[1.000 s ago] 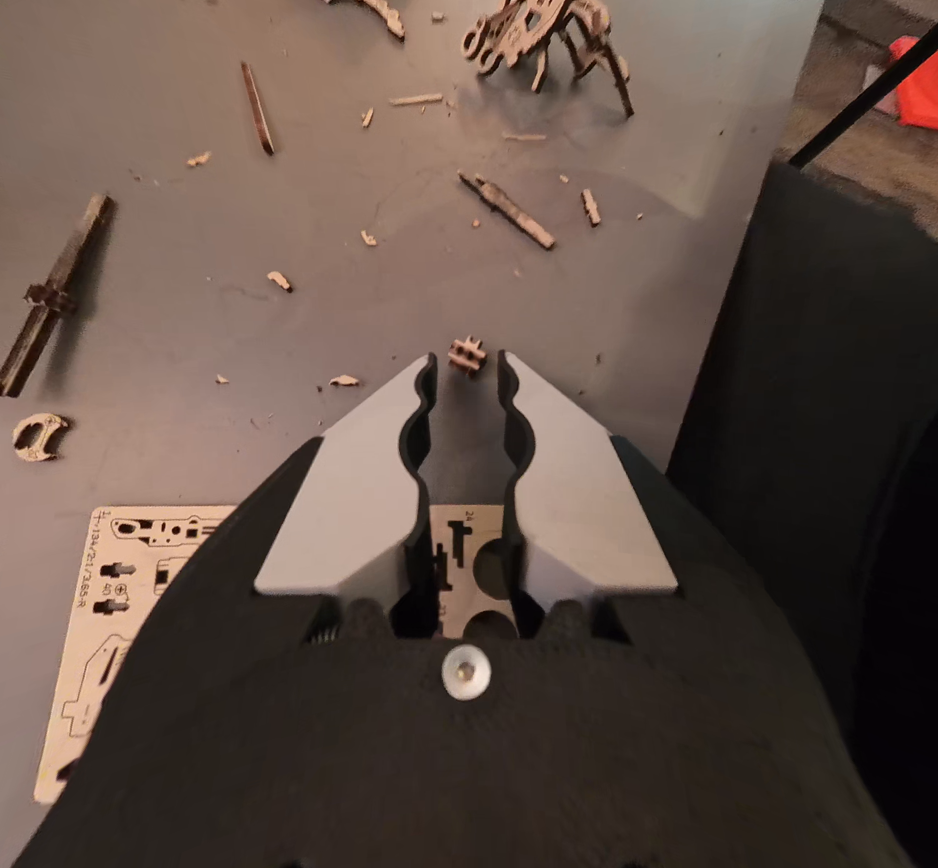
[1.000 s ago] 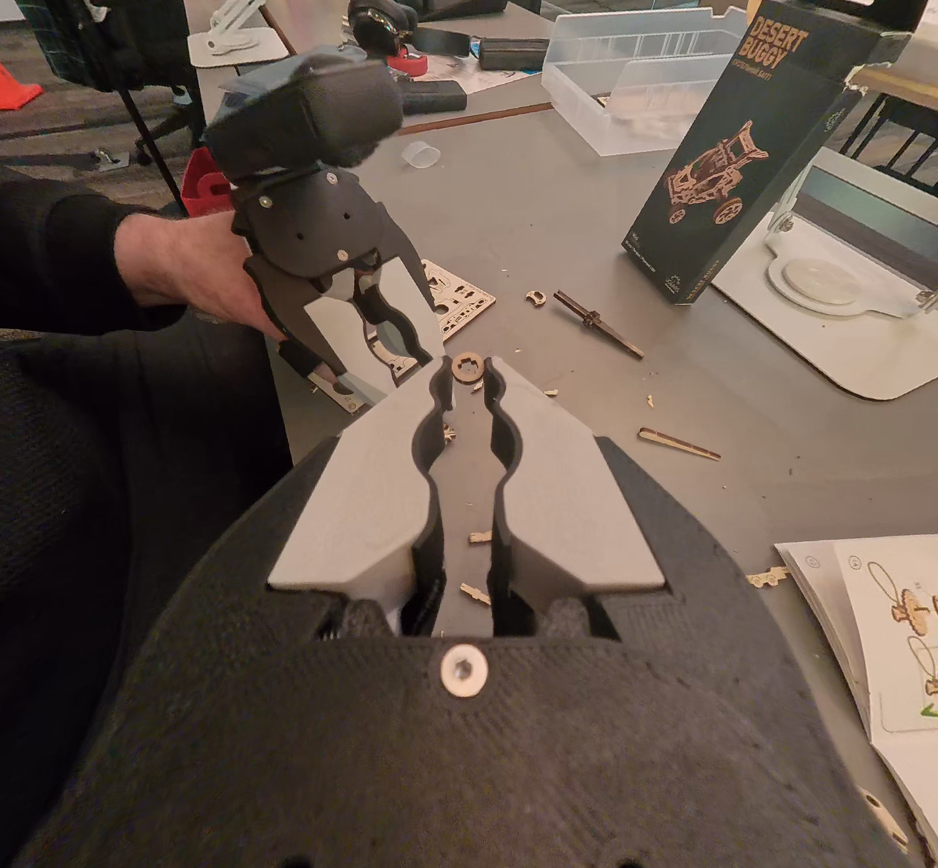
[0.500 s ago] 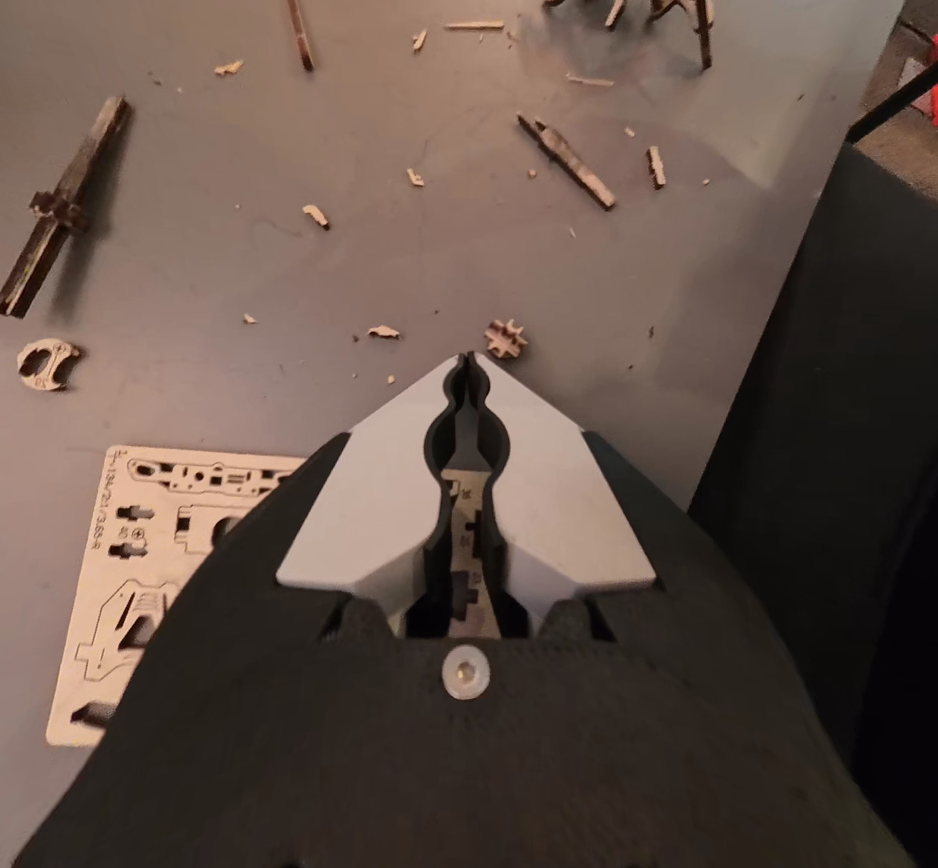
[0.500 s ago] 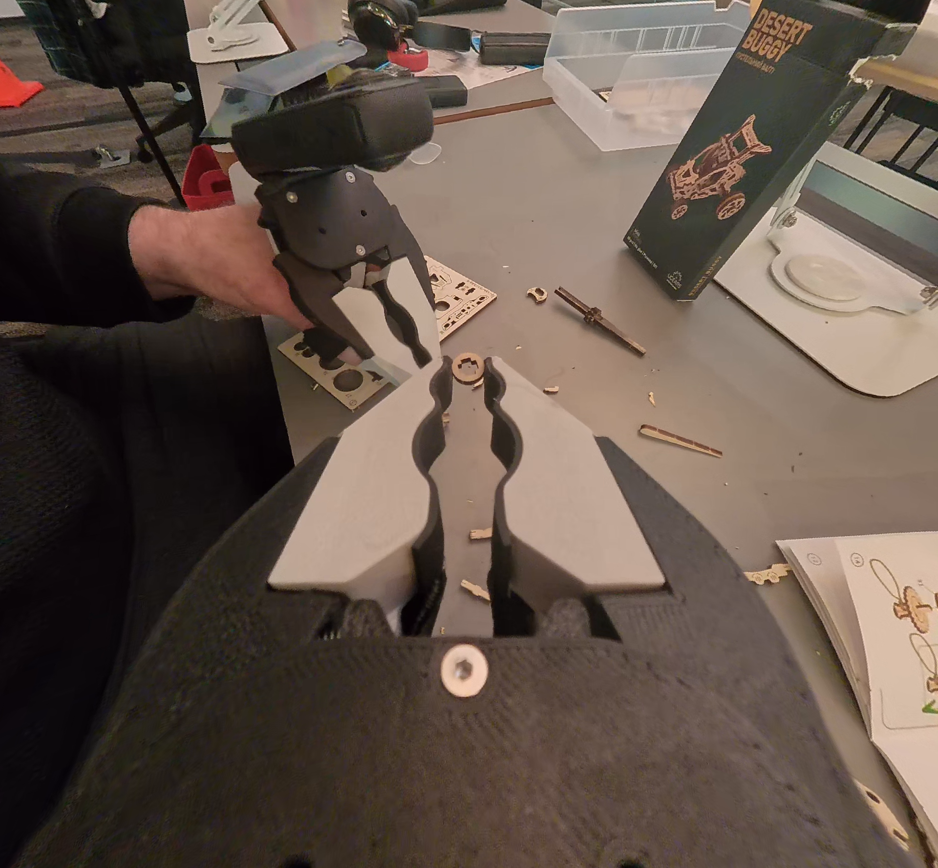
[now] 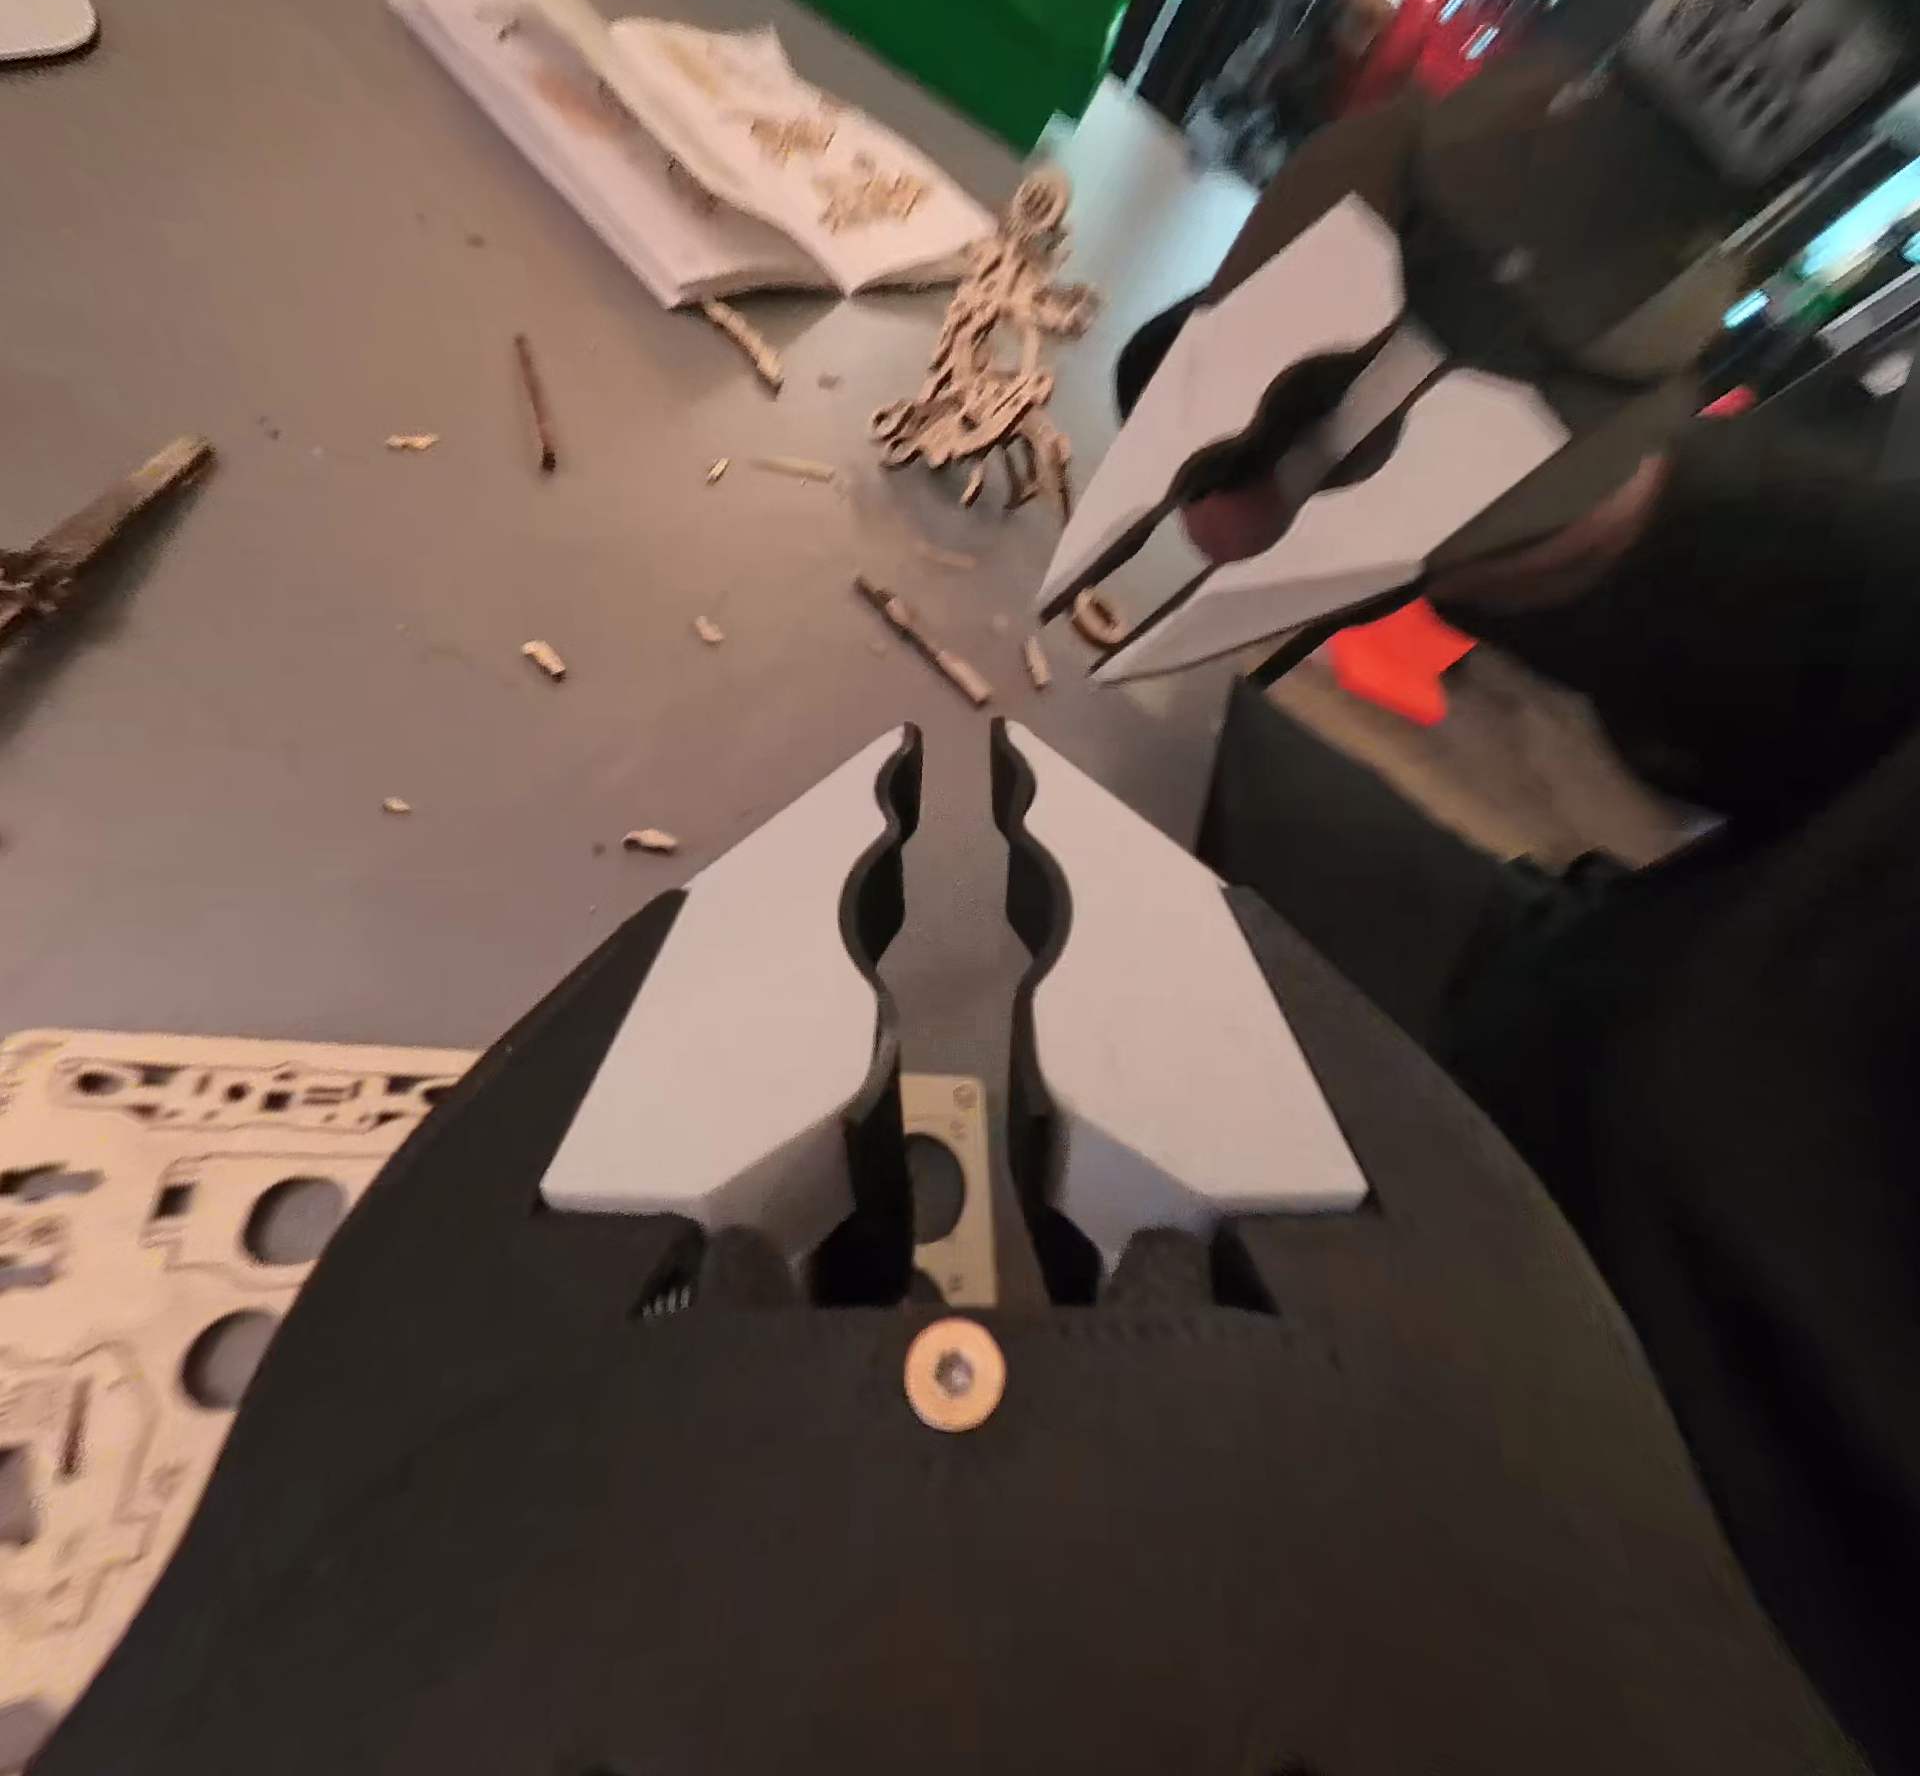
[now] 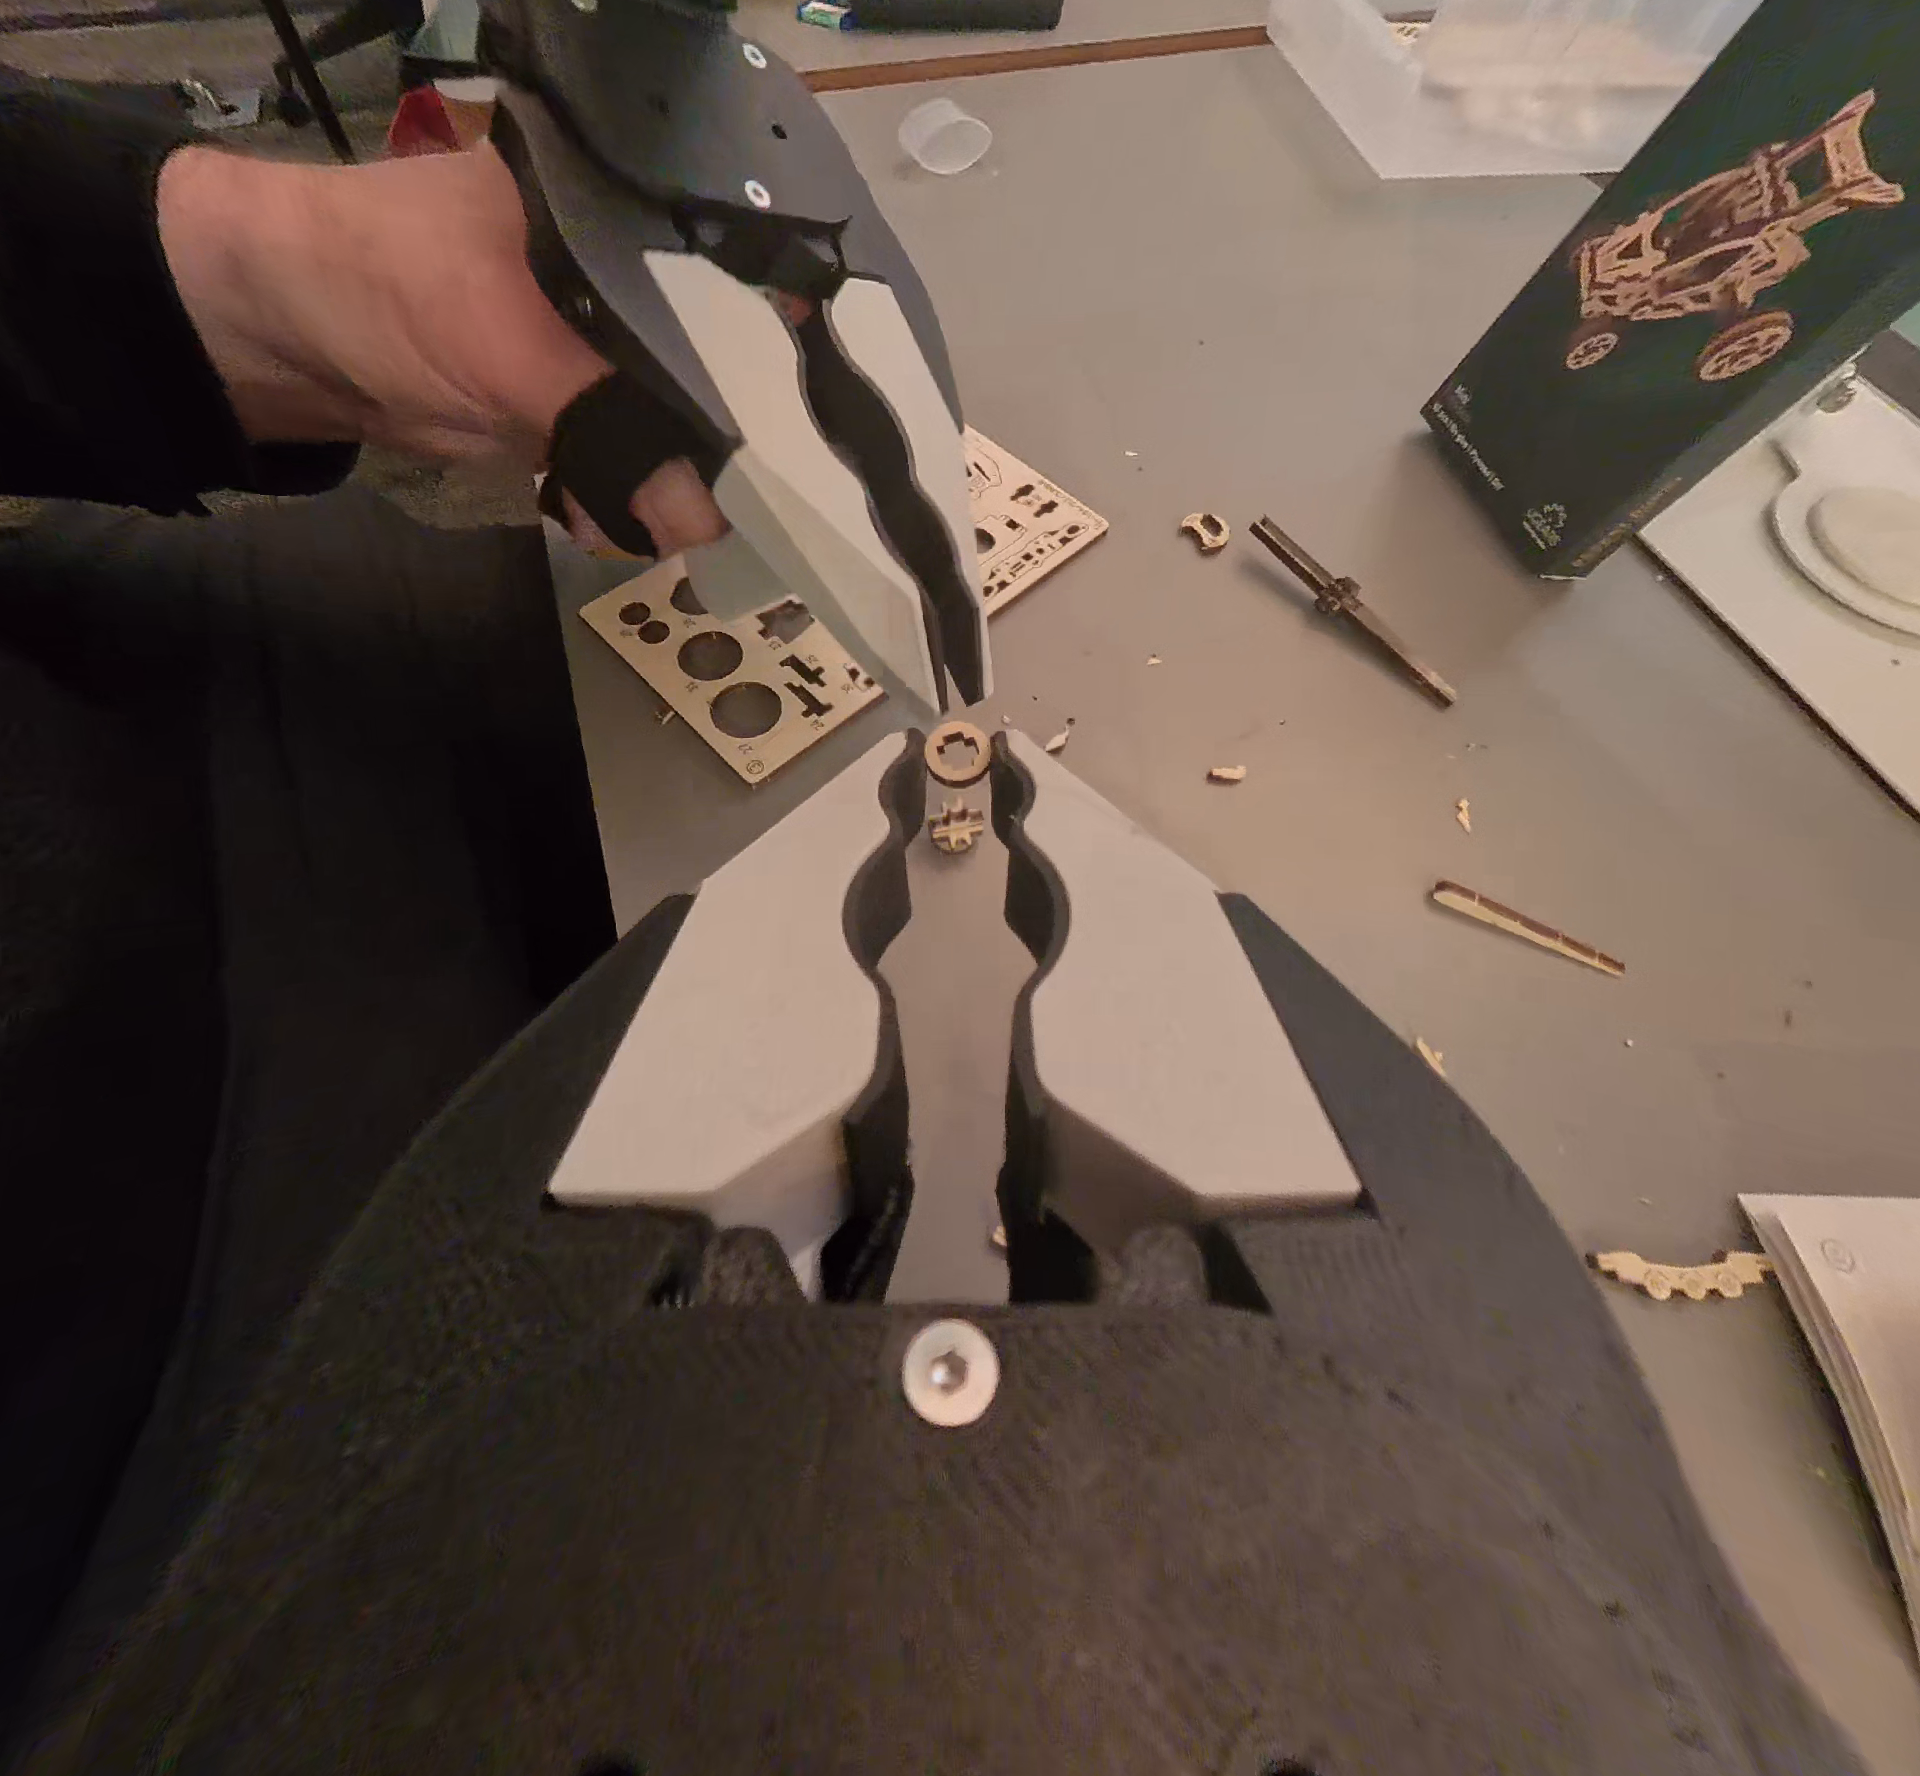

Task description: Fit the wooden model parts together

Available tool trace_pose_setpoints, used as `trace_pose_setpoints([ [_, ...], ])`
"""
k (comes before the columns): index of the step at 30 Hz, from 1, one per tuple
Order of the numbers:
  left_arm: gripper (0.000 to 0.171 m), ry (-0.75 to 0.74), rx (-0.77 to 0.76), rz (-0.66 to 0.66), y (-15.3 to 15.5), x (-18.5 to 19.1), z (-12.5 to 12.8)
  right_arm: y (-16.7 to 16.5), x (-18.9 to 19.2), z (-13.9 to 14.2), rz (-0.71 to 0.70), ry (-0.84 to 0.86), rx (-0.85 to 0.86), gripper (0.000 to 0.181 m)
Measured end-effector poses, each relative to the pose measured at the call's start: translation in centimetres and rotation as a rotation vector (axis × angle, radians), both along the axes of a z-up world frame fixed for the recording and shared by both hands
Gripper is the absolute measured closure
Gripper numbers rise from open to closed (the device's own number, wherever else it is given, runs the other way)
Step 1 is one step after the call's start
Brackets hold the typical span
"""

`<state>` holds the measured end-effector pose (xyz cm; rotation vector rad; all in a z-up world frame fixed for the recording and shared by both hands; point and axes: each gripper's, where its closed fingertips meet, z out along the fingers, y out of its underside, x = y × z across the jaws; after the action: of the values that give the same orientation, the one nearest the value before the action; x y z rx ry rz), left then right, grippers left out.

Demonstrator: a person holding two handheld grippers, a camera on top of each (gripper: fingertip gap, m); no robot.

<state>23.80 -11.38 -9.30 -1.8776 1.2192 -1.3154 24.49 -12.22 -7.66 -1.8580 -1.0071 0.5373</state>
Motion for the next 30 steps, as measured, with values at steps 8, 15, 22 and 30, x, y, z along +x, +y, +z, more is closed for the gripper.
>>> trace_pose_setpoints([
  [8, 0.164, -0.174, -0.252, -0.083, -1.5, 0.5, 1.9, 0.0, -1.1, -0.4, 0.024, -0.047, 0.043, 0.172],
  [15, 0.169, -0.257, -0.422, -0.106, -1.6, 0.3, 2.6, 0.0, -1.3, 0.2, 0.039, -0.052, 0.095, 0.172],
  [22, 0.159, -0.382, -0.656, -0.139, -1.7, 0.2, 3.9, -0.2, -1.4, 1.6, 0.051, -0.071, 0.19, 0.172],
  [30, 0.171, -0.419, -0.709, -0.161, -2.1, 0.3, 4.6, -0.2, -1.6, 2.1, 0.05, -0.072, 0.2, 0.163],
])
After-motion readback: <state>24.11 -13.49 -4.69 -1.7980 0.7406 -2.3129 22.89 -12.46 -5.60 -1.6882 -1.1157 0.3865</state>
